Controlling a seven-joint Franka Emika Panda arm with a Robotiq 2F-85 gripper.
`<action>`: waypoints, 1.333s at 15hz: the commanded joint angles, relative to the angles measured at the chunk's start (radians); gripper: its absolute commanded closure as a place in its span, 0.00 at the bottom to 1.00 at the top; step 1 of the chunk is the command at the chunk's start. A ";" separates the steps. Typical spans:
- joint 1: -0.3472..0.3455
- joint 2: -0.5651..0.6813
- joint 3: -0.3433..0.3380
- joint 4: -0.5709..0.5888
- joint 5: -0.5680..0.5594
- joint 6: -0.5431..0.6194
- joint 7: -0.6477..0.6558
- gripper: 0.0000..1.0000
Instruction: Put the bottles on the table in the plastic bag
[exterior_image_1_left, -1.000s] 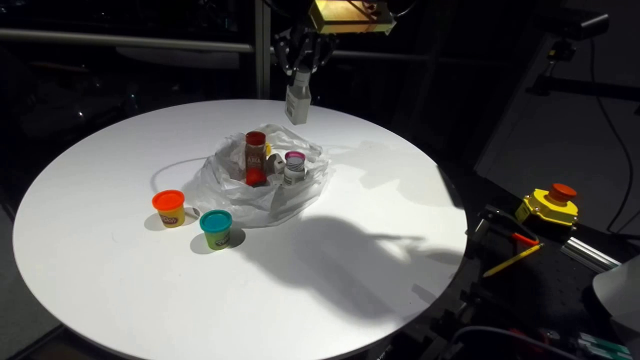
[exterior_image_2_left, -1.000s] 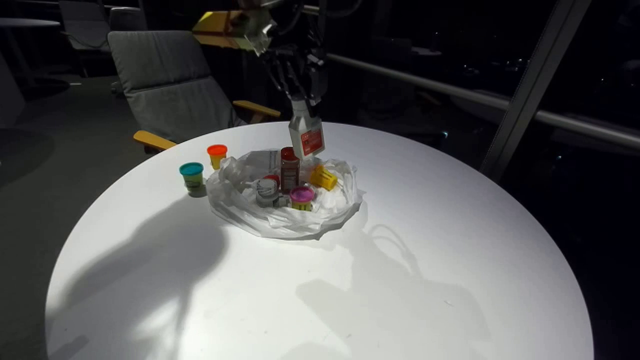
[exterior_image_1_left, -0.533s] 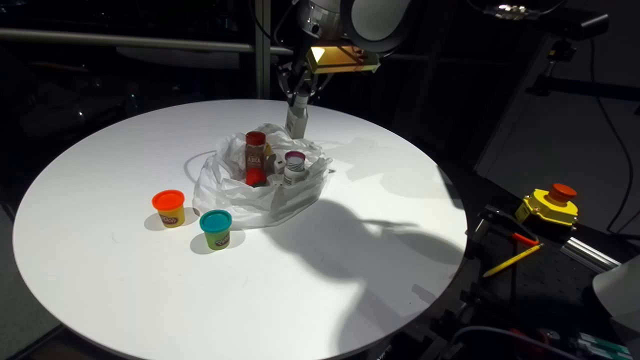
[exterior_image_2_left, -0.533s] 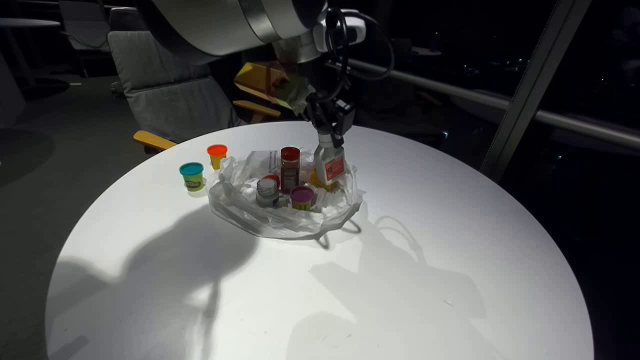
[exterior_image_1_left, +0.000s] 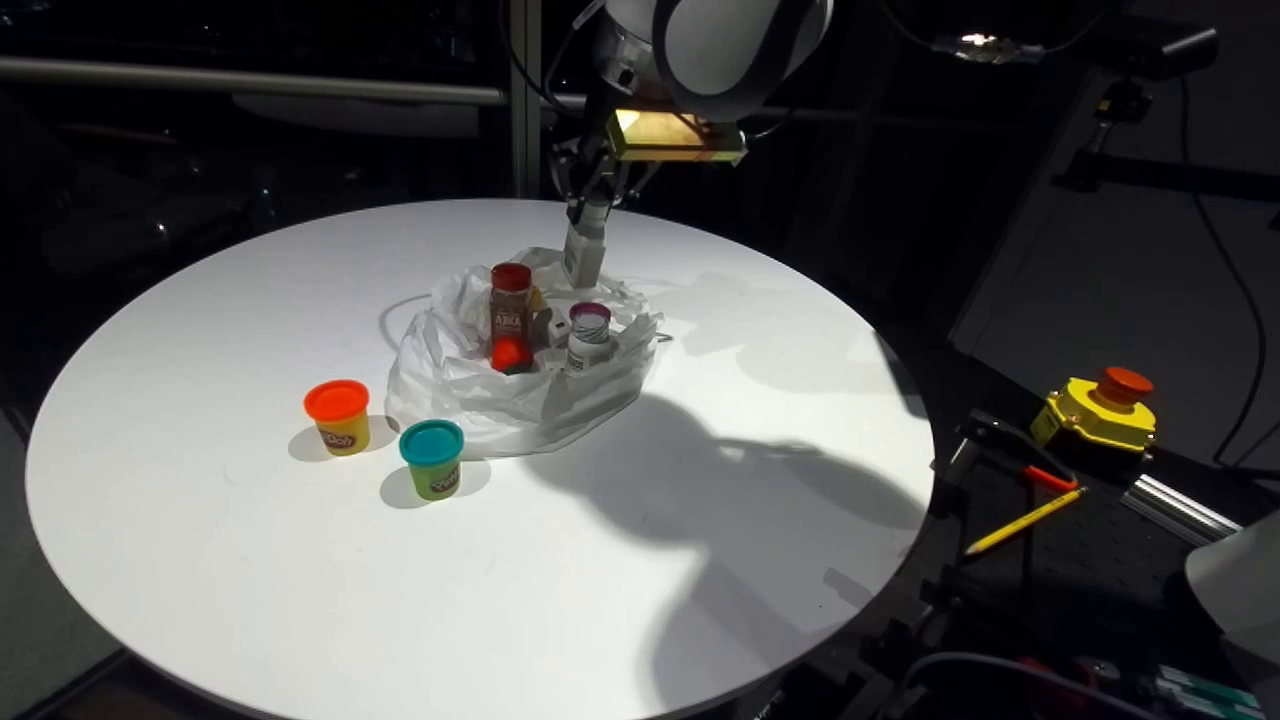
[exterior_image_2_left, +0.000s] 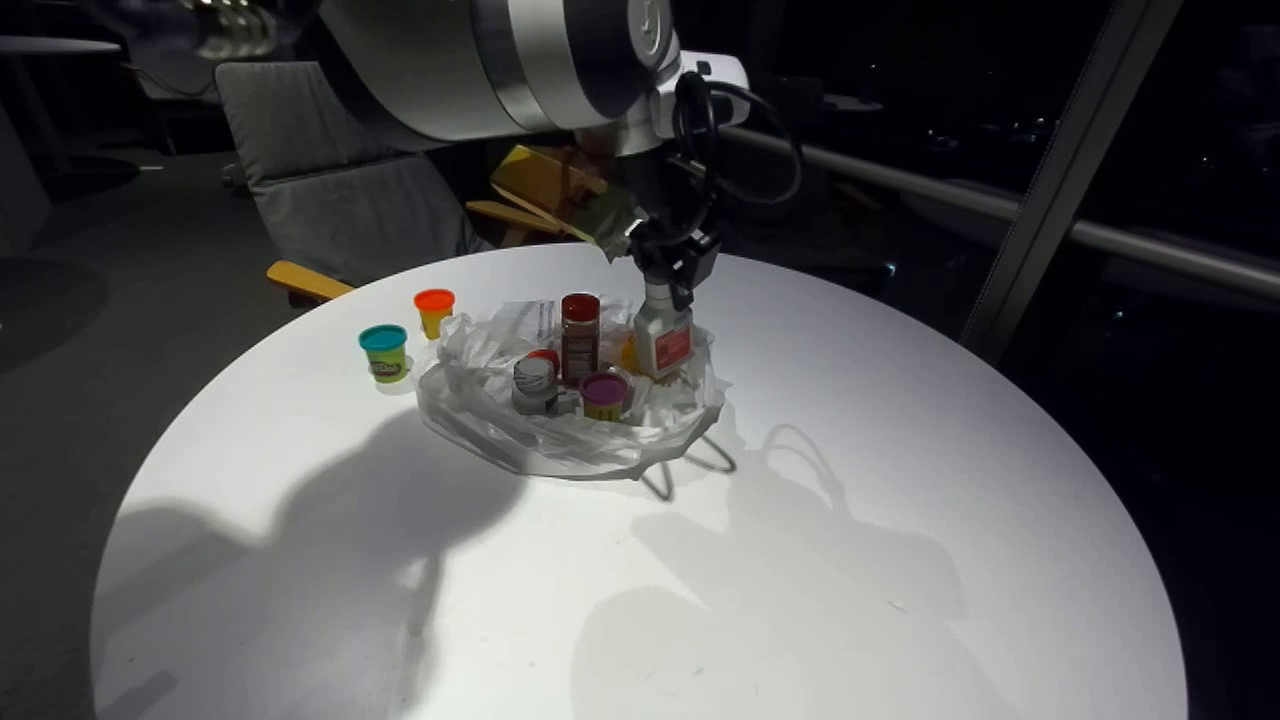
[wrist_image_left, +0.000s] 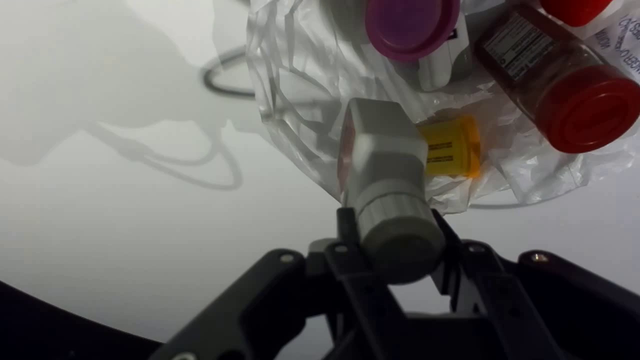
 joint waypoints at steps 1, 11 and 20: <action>0.000 0.024 0.003 0.030 0.096 0.009 -0.089 0.83; 0.077 0.018 -0.041 -0.002 0.140 -0.019 -0.115 0.18; 0.287 -0.294 -0.058 -0.101 0.051 -0.200 0.082 0.00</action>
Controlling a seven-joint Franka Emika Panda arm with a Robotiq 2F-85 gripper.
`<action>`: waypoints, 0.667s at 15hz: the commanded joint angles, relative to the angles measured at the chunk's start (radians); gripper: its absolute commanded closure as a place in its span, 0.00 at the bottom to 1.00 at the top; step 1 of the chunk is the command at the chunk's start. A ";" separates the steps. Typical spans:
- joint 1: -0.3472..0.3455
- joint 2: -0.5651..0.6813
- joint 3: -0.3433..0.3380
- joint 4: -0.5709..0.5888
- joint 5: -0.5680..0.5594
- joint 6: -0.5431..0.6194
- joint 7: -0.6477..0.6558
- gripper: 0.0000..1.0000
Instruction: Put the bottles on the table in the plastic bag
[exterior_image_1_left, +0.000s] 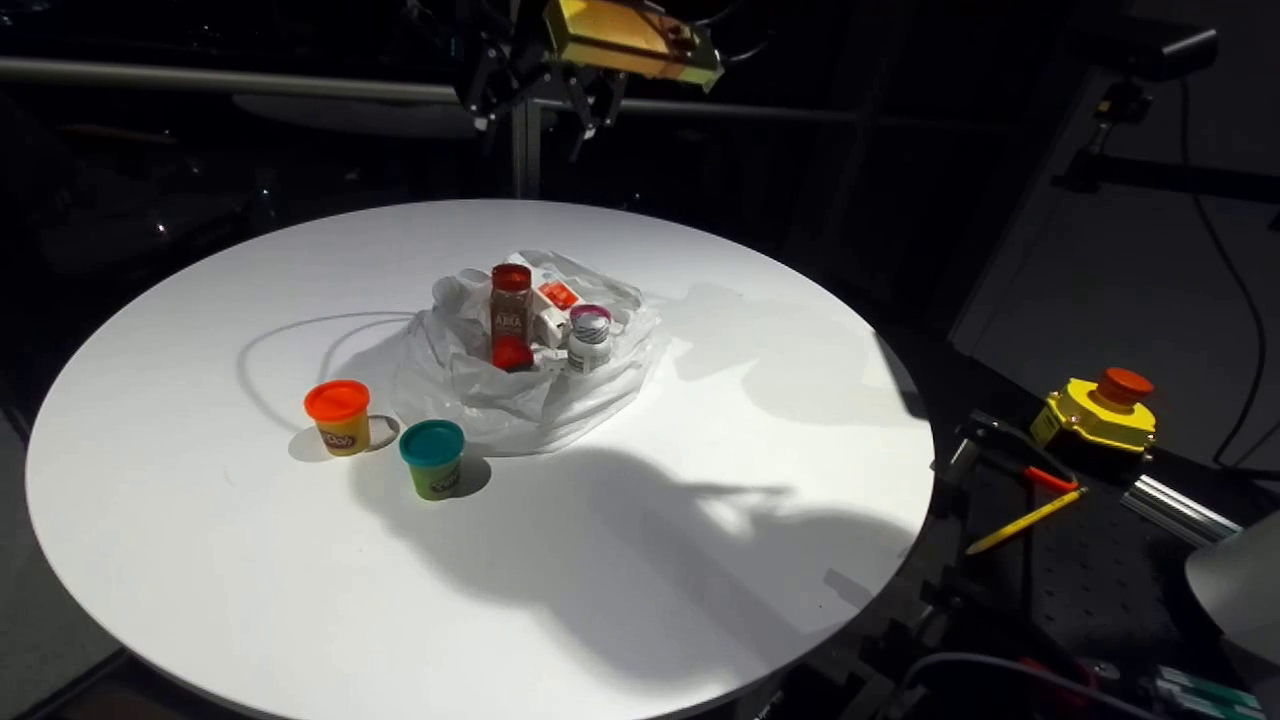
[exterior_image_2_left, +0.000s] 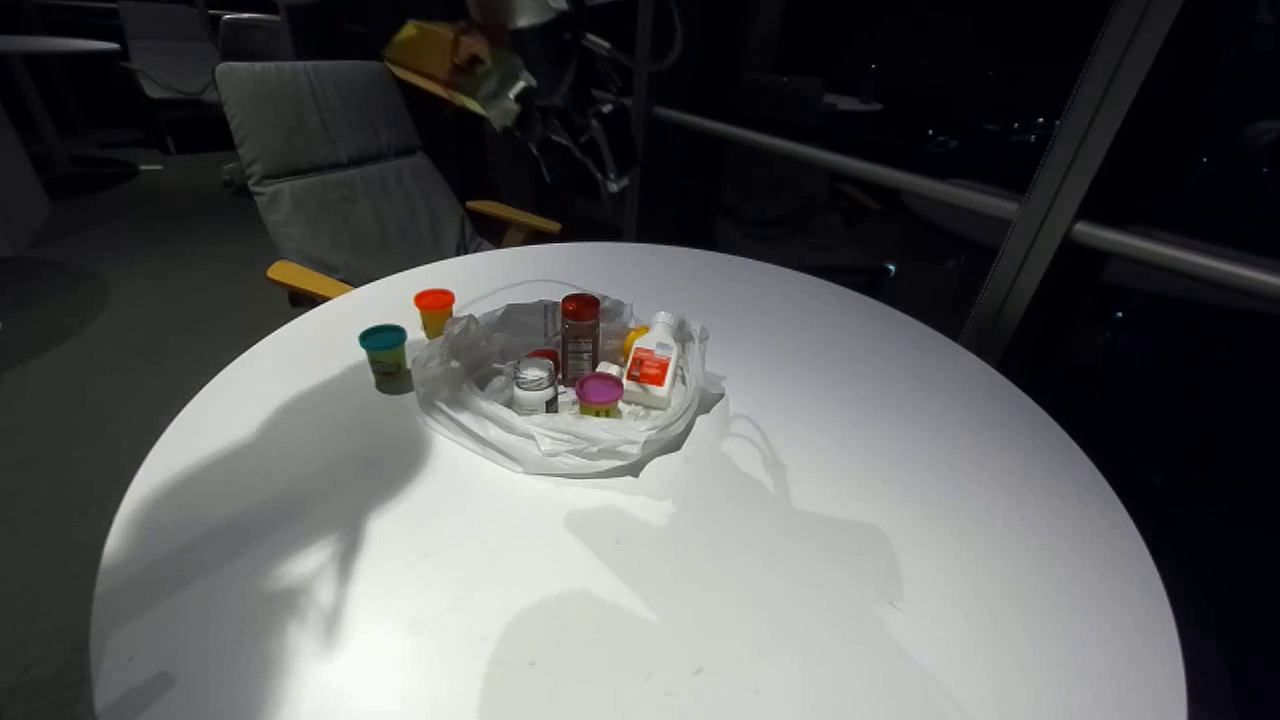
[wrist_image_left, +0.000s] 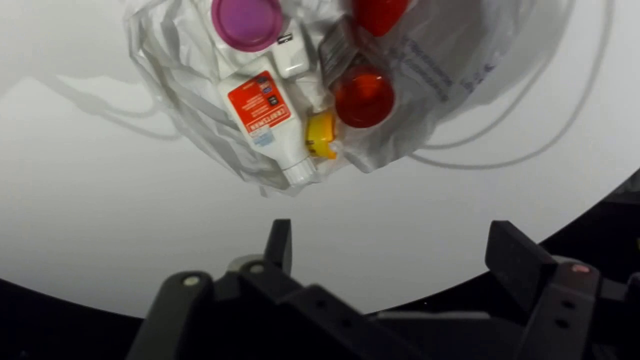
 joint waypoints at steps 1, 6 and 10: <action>0.029 -0.159 0.079 -0.092 -0.038 -0.154 0.087 0.00; -0.032 -0.154 0.289 -0.149 0.107 -0.387 0.083 0.00; -0.052 -0.064 0.381 -0.180 0.197 -0.317 0.020 0.00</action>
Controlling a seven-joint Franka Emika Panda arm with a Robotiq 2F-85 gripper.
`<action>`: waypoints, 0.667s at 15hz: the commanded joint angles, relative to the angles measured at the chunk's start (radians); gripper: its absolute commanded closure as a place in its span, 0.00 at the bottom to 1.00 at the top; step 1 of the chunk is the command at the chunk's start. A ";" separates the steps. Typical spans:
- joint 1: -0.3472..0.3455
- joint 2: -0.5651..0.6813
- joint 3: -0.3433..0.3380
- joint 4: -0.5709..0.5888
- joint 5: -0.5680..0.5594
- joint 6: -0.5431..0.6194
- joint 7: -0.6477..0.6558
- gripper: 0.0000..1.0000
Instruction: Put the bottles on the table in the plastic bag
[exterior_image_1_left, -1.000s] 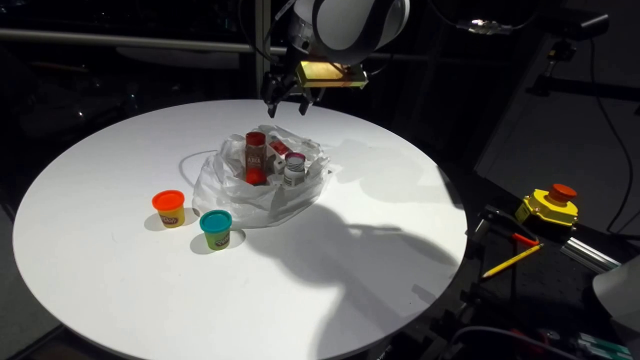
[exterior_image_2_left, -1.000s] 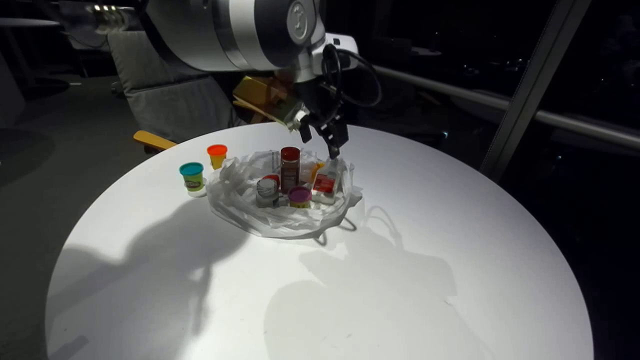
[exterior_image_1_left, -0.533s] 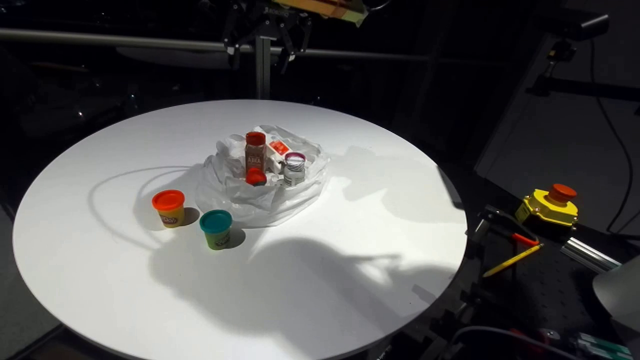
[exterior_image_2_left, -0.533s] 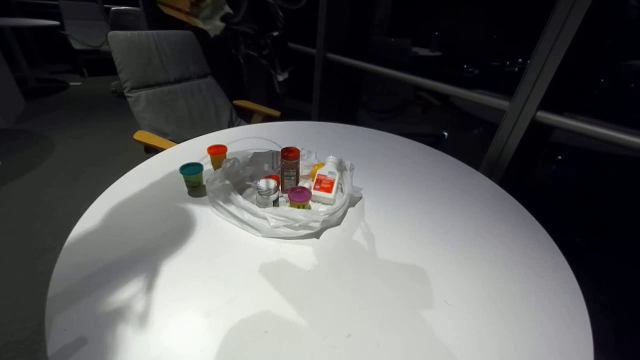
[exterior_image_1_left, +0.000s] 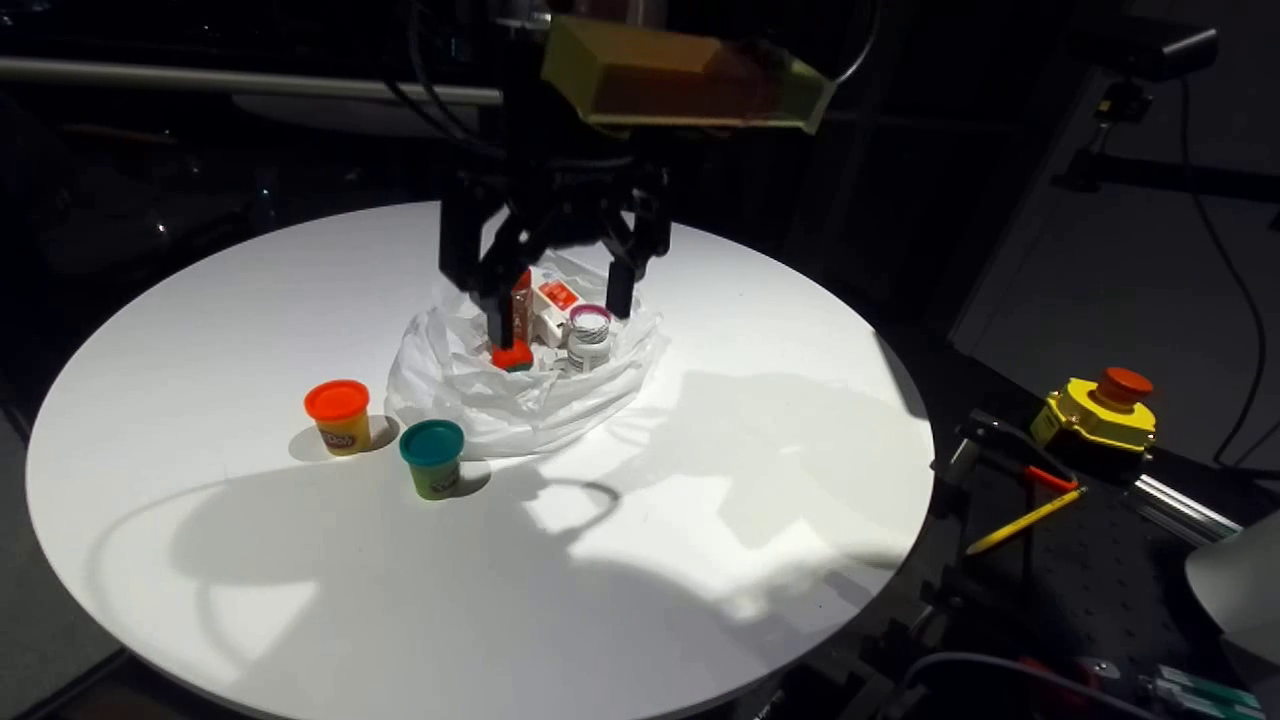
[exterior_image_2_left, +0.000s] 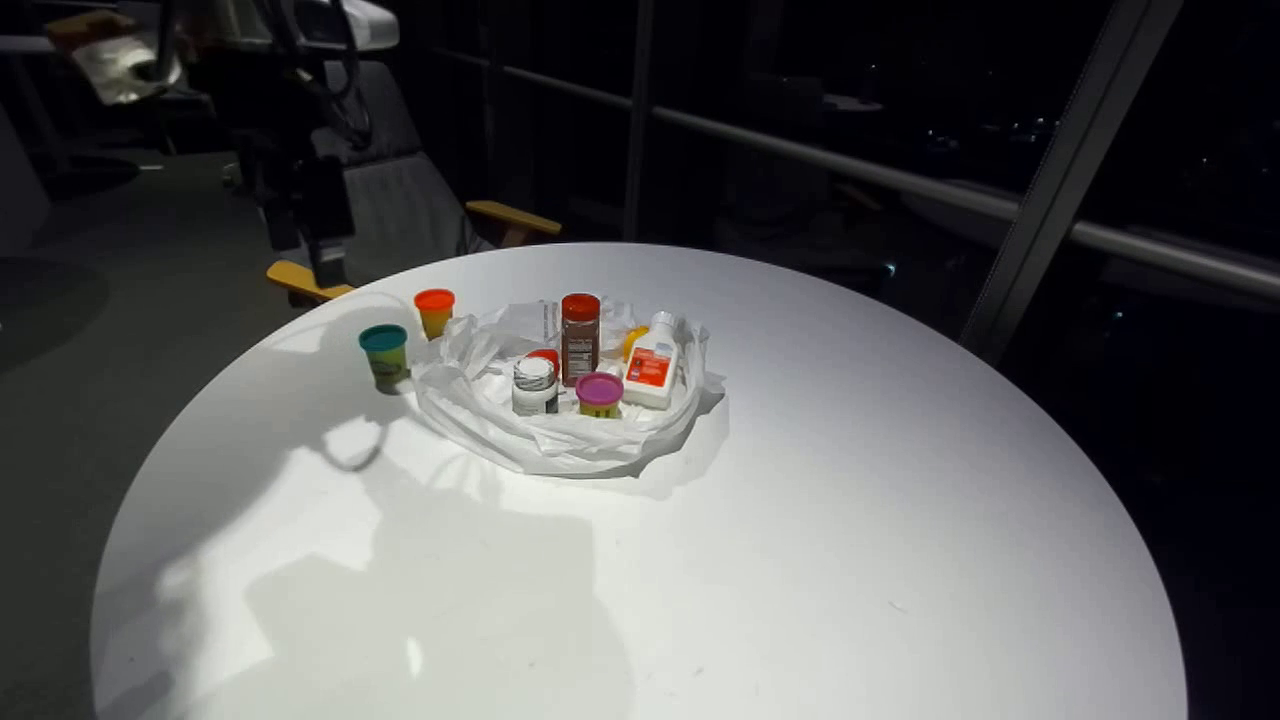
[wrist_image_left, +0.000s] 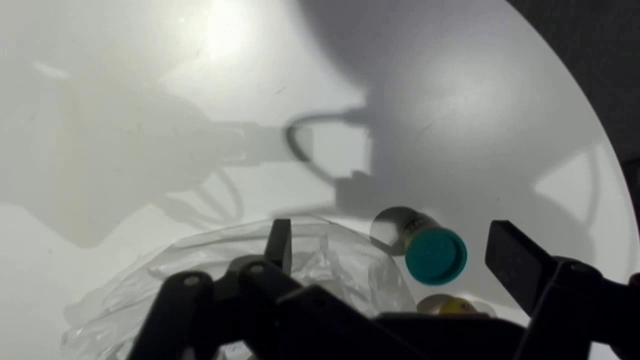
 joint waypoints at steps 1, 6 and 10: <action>-0.036 0.095 0.070 -0.001 0.071 0.089 -0.069 0.00; -0.042 0.241 0.103 0.025 0.163 0.309 -0.138 0.00; -0.028 0.328 0.089 0.078 0.171 0.404 -0.179 0.00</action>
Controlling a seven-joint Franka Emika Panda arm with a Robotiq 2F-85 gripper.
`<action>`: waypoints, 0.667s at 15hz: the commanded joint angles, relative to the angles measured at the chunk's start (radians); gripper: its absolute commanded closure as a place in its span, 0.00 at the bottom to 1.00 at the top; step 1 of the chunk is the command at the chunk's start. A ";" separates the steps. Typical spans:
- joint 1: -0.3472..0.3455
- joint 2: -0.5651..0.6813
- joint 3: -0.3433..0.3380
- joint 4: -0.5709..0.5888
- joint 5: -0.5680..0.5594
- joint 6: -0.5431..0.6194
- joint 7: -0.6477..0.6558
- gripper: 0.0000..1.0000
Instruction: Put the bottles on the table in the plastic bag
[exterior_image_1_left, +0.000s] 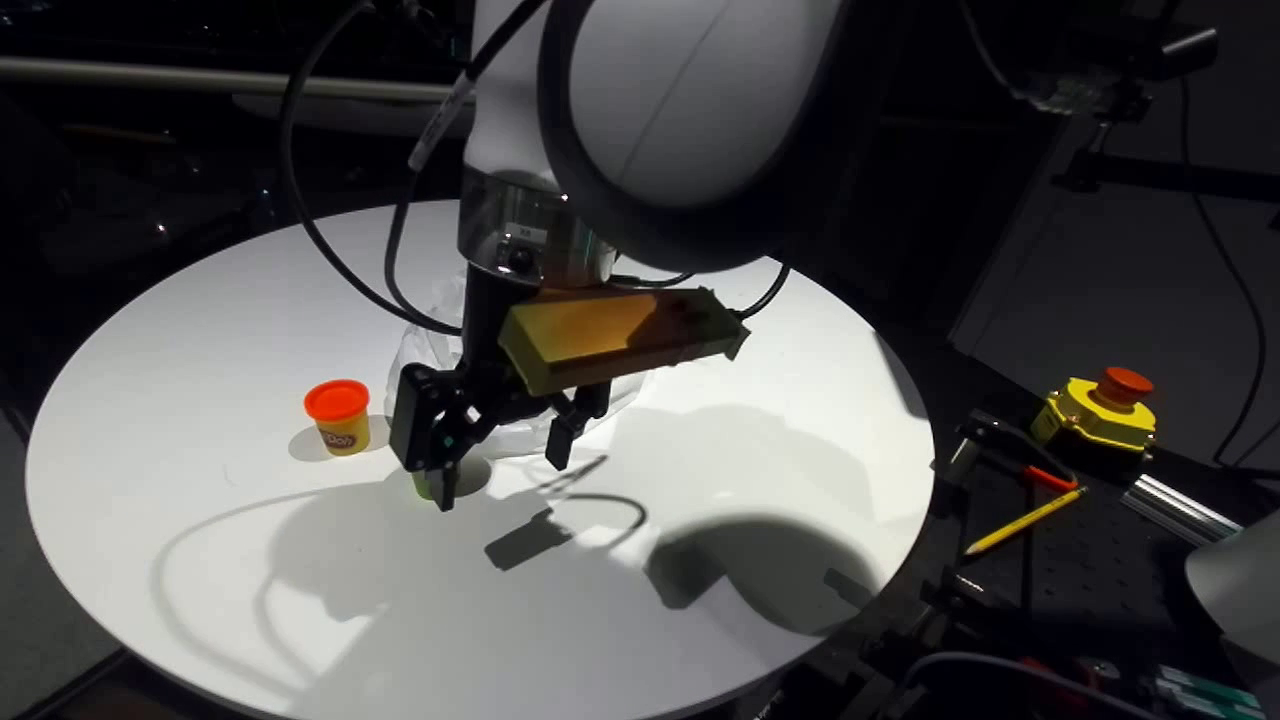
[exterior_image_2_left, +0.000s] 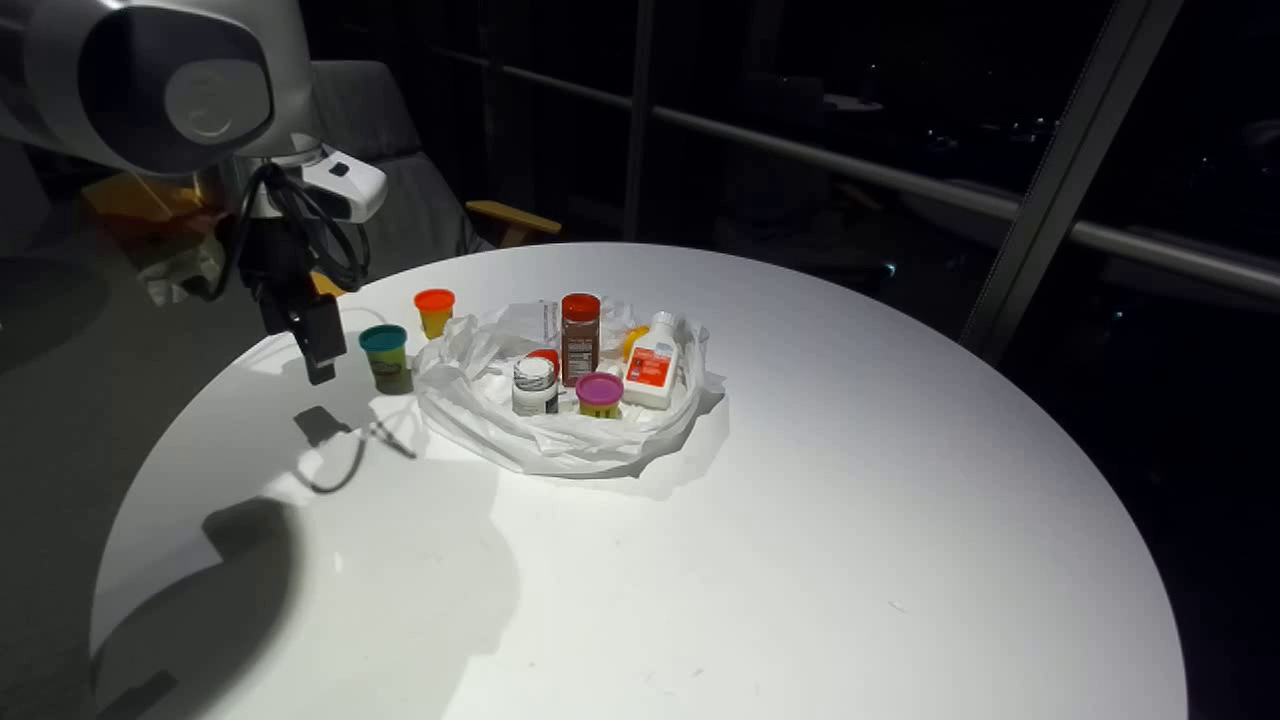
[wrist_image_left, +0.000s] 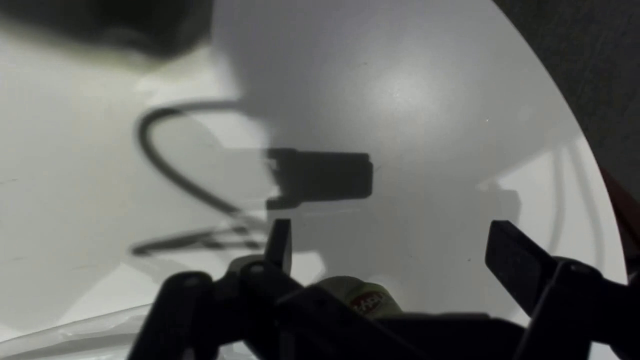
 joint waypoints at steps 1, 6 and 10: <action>0.001 0.077 -0.003 0.078 0.020 0.068 -0.052 0.00; 0.010 0.141 -0.024 0.177 0.012 0.076 -0.073 0.00; 0.007 0.170 -0.039 0.237 0.012 0.044 -0.080 0.00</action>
